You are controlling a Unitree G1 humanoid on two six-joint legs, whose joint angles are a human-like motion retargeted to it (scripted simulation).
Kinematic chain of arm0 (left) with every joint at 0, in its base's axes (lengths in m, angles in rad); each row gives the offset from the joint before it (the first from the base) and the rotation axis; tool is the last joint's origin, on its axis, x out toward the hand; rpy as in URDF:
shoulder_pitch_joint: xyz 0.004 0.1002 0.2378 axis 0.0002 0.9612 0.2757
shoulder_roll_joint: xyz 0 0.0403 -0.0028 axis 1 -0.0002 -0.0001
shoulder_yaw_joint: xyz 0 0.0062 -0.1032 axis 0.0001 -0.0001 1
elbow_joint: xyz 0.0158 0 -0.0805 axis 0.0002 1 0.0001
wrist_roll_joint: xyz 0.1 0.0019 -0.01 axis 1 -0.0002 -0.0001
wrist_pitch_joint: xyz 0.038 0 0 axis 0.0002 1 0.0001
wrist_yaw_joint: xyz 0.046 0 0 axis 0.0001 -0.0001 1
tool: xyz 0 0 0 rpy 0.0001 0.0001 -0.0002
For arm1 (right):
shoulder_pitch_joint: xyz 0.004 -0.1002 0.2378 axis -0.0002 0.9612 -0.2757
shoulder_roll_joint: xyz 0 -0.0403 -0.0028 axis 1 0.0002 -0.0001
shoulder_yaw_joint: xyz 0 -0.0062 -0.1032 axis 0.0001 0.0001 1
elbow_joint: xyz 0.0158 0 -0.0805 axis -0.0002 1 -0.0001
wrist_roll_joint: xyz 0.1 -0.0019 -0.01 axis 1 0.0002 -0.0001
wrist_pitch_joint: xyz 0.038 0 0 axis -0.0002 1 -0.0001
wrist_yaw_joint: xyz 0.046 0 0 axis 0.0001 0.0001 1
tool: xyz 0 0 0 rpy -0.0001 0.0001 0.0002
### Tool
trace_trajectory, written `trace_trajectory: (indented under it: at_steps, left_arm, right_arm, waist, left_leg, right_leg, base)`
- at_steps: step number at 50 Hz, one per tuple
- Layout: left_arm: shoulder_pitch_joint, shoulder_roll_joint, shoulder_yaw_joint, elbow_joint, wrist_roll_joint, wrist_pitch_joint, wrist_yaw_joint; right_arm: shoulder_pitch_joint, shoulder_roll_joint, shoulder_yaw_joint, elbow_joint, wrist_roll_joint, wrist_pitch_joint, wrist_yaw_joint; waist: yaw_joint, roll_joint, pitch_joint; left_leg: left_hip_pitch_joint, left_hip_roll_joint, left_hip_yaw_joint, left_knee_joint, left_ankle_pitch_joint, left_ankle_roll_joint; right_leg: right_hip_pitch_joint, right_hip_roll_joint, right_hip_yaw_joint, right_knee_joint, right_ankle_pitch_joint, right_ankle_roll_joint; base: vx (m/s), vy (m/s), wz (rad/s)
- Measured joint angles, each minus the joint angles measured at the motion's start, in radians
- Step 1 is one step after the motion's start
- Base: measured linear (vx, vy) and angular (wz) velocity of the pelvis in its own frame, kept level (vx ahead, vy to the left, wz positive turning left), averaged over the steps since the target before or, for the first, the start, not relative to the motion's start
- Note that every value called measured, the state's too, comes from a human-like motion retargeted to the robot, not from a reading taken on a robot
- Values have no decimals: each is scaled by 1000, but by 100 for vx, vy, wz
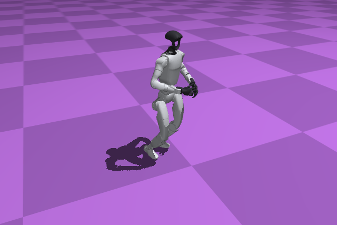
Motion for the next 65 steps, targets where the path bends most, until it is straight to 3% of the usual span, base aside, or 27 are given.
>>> trace_trajectory:
  at_steps: [2, 5, 8, 10, 15, 17, 20, 22, 27, 31, 33, 35, 38, 40, 42, 43, 45, 48, 50, 52, 55, 60, 62, 65]
  left_arm:
    - [-46, -5, -17, 2, 1, -4, 24]
    - [-154, -15, -49, -4, -7, -15, 61]
    - [-239, -25, -55, -73, -36, -35, 68]
    - [-277, -29, -54, -136, -56, -54, 64]
    - [-301, -30, -47, -260, -129, -105, 50]
    - [-294, -29, -49, -276, -154, -115, 36]
    - [-264, -31, -46, -274, -175, -112, 26]
    - [-225, -39, -36, -258, -182, -100, 28]
    - [-111, -37, 38, -141, -140, -28, 40]
    - [38, -30, 130, -62, -69, 10, 7]
    - [130, -10, 175, -78, -66, 6, -14]
    - [209, 11, 210, -102, -76, -9, -28]
    - [292, 27, 243, -122, -86, -30, -37]
    - [326, 33, 251, -126, -84, -41, -24]
    - [337, 33, 249, -123, -74, -44, -2]
    - [335, 36, 246, -122, -63, -45, 12]
    - [315, 45, 238, -117, -18, -49, 46]
    - [214, 55, 222, -69, 134, -48, 123]
    - [111, 48, 201, -19, 229, -43, 185]
    - [-27, 32, 160, 32, 267, -47, 236]
    - [-127, 18, 137, -23, 272, -69, 252]
    - [-212, 34, 113, -193, 287, -139, 241]
    - [-232, 47, 95, -238, 303, -160, 234]
    - [-232, 65, 74, -273, 327, -168, 221]
  right_arm:
    - [37, 7, -17, -4, 43, -2, -11]
    - [120, 25, -64, -13, 120, -7, -11]
    - [214, 28, -116, -38, 180, -5, 20]
    - [268, 25, -148, -60, 202, -3, 39]
    - [350, 34, -195, -97, 213, -2, 50]
    - [358, 41, -201, -96, 205, -5, 39]
    - [355, 48, -201, -91, 199, -13, 22]
    - [339, 50, -195, -91, 191, -13, 13]
    - [160, 19, -174, -66, 131, -10, -47]
    - [-30, 5, -145, -58, 95, -17, -80]
    - [-58, -2, -140, -94, 104, -26, -78]
    - [-49, -12, -137, -134, 113, -37, -68]
    - [-13, -40, -121, -180, 99, -46, -35]
    - [14, -63, -114, -205, 77, -47, -16]
    - [34, -78, -106, -212, 59, -45, -4]
    - [43, -86, -102, -214, 51, -44, 2]
    - [61, -95, -98, -207, 29, -41, 6]
    - [93, -66, -96, -153, -1, -45, -27]
    - [121, -20, -87, -96, 12, -53, -53]
    - [135, 16, -82, -39, 73, -63, -49]
    - [205, 33, -84, -24, 159, -57, -25]
    - [313, 24, -114, -38, 172, -58, -9]
    - [330, 17, -120, -39, 157, -62, -3]
    - [329, 9, -118, -44, 141, -66, -4]
  waist:
    - [-53, -32, 30]
    - [-134, -78, 53]
    - [-187, -40, 52]
    - [-221, -11, 39]
    - [-256, 53, -21]
    - [-238, 67, -42]
    - [-189, 72, -67]
    - [-145, 69, -81]
    - [-32, 87, -31]
    - [40, 47, 12]
    - [70, 15, 7]
    - [92, -20, -11]
    - [90, -65, -51]
    - [78, -74, -68]
    - [62, -77, -81]
    - [50, -82, -85]
    - [17, -108, -78]
    - [-52, -149, -23]
    - [-93, -145, 10]
    - [-112, -101, 20]
    - [-168, -60, -9]
    - [-201, -12, -90]
    - [-187, -4, -107]
    - [-165, -18, -121]
  left_leg:
    - [16, -43, 6, 24, -47, 14]
    - [49, -110, -9, -14, -64, 16]
    - [127, -87, -40, -102, 8, -34]
    - [194, -70, -73, -190, 150, -90]
    - [308, -25, -175, -390, 643, -269]
    - [288, 9, -161, -314, 721, -301]
    - [222, 54, -130, -92, 685, -288]
    - [172, 92, -97, 87, 587, -242]
    - [13, 238, -72, 540, 291, -115]
    - [-161, 229, -56, 545, 192, -59]
    - [-229, 187, -49, 392, 213, -63]
    - [-261, 128, -41, 157, 288, -89]
    - [-214, 15, -45, -304, 532, -160]
    - [-135, -50, -71, -604, 719, -205]
    - [-138, -86, -107, -630, 784, -214]
    - [-132, -108, -120, -624, 793, -203]
    - [-134, -164, -128, -525, 710, -148]
    - [-202, -218, -86, -162, 413, -42]
    - [-223, -202, -65, 9, 289, -26]
    - [-184, -148, -75, 6, 267, -57]
    - [-68, -133, -111, -185, 397, -140]
    - [90, -72, -96, -528, 785, -261]
    - [94, -55, -86, -535, 825, -269]
    - [57, -56, -72, -435, 753, -243]
  right_leg:
    - [-88, -47, 24, 224, -48, 2]
    - [-232, -91, 66, 439, -41, 17]
    - [-316, -61, 49, 425, 14, 17]
    - [-340, -37, 38, 325, 65, 23]
    - [-287, 49, 30, -107, 268, 52]
    - [-236, 81, 22, -262, 338, 60]
    - [-181, 115, 8, -353, 373, 49]
    - [-164, 127, -8, -306, 331, 16]
    - [-78, 185, -45, -150, 50, -91]
    - [28, 180, 9, -164, -12, -84]
    - [106, 174, 59, -243, 46, -57]
    - [187, 144, 80, -336, 204, -4]
    - [260, 60, 57, -399, 362, 46]
    - [273, 16, 44, -352, 408, 69]
    - [256, -30, 28, -235, 386, 65]
    - [242, -62, 22, -158, 352, 58]
    - [209, -147, 22, 29, 252, 42]
    - [139, -250, 46, 309, 86, 11]
    - [68, -257, 46, 406, -4, -28]
    - [-8, -210, 7, 362, -27, -68]
    - [-67, -177, -51, 156, 39, -62]
    - [-46, -96, -122, -283, 311, 12]
    - [-22, -71, -135, -388, 397, 33]
    - [-22, -79, -145, -410, 430, 49]
  base:
    - [31, 4, 75]
    - [43, -1, 65]
    - [59, -6, 0]
    - [67, -12, -23]
    - [71, -14, -34]
    - [68, -12, -37]
    - [64, -12, -41]
    - [65, -12, -40]
    - [69, -10, -40]
    - [79, 0, -20]
    - [88, 6, 4]
    - [89, 8, 14]
    - [85, 8, 21]
    - [75, 8, 9]
    - [67, 7, -7]
    - [63, 6, -4]
    - [59, 5, 5]
    - [54, 2, 13]
    - [50, -2, -18]
    - [49, -6, -42]
    - [49, -9, 11]
    - [43, -11, 38]
    - [32, -11, 33]
    - [23, -11, 31]
